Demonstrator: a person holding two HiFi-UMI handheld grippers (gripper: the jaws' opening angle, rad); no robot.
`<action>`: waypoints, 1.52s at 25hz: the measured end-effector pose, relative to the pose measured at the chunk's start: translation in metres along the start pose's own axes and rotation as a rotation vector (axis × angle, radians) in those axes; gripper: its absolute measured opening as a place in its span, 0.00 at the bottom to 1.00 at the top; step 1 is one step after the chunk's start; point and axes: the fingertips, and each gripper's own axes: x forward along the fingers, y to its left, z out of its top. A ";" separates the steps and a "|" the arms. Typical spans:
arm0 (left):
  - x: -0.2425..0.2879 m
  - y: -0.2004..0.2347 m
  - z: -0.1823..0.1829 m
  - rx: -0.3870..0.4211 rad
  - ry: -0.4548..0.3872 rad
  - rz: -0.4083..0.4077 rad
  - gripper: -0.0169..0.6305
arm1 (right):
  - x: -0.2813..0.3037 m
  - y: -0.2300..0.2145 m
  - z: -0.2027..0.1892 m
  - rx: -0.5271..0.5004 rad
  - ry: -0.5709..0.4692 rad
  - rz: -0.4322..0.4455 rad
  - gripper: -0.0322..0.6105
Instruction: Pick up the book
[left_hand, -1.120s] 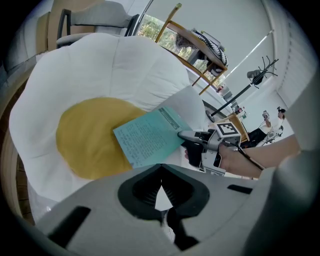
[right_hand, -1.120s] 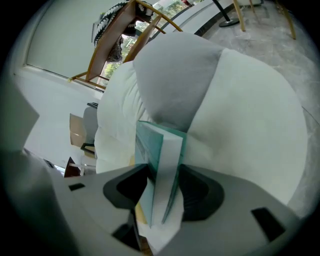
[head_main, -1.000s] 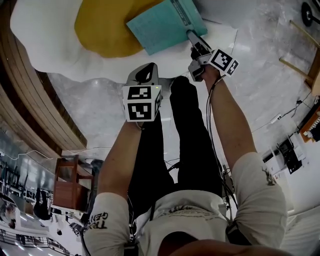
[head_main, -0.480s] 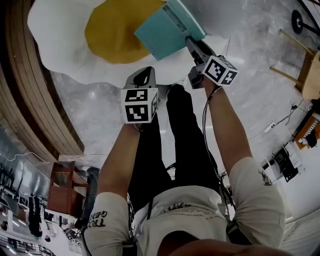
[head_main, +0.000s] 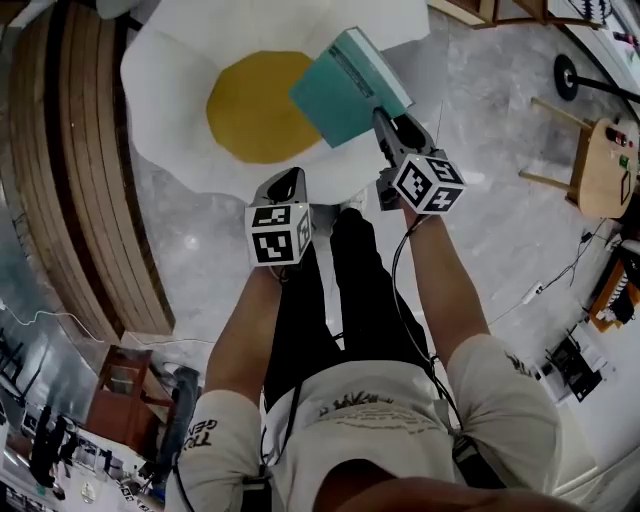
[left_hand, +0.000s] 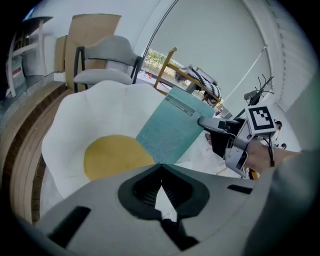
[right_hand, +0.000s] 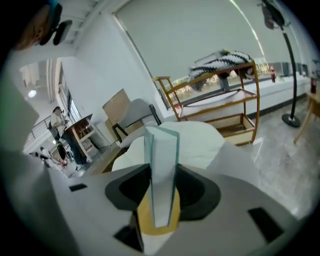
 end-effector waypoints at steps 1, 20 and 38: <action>-0.011 -0.004 0.009 -0.003 -0.014 0.004 0.06 | -0.009 0.010 0.014 -0.048 -0.009 -0.013 0.33; -0.269 -0.092 0.229 0.036 -0.505 0.102 0.06 | -0.188 0.199 0.259 -0.293 -0.359 -0.038 0.33; -0.420 -0.172 0.325 0.262 -0.768 0.101 0.06 | -0.276 0.307 0.365 -0.404 -0.599 0.057 0.32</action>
